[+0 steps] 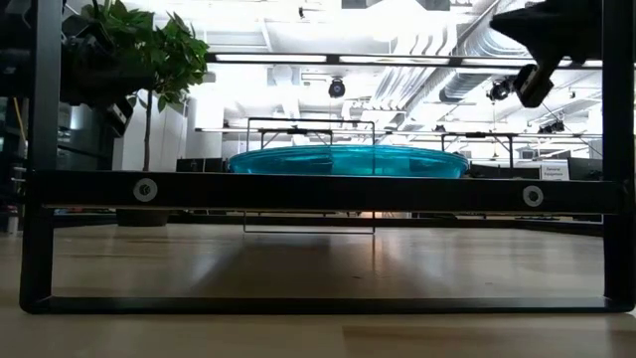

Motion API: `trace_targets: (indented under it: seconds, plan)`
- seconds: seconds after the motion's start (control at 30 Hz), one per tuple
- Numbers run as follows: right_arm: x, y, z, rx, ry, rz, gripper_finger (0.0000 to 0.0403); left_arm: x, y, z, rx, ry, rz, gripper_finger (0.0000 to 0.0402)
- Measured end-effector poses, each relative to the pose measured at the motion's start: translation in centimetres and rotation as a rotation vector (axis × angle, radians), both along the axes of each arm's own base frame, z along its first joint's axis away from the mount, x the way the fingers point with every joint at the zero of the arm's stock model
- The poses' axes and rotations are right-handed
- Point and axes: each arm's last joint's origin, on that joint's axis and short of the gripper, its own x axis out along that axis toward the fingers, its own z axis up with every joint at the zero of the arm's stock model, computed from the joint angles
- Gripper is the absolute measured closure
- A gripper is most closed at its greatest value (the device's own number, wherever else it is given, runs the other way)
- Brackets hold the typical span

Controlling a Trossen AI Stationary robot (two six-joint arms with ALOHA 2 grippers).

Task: Place and stack plates onto a shelf
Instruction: Return to home position

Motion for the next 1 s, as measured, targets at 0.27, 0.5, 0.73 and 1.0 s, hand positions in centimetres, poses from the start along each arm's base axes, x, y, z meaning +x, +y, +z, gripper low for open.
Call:
trace_targets:
  seconds: [0.27, 0.5, 0.73, 1.0]
  plan:
    - [-2.0, -0.5, -1.1, -0.088, -0.107, 0.001, 0.0403, 0.0, 0.0, 0.0, 0.001, 0.0, 0.0, 0.0401]
    - [-3.0, -0.8, -1.3, -0.149, -0.055, 0.003, 0.0403, 0.0, 0.0, 0.0, 0.001, 0.0, 0.0, 0.0401]
    - [-2.9, -1.0, -1.7, -0.18, -0.019, 0.001, 0.0403, 0.0, 0.0, 0.0, 0.001, 0.0, 0.0, 0.0401]
    - [-2.5, -0.9, -2.9, -0.216, -0.054, 0.015, 0.0403, 0.0, 0.0, 0.0, 0.001, 0.003, 0.0, 0.0401]
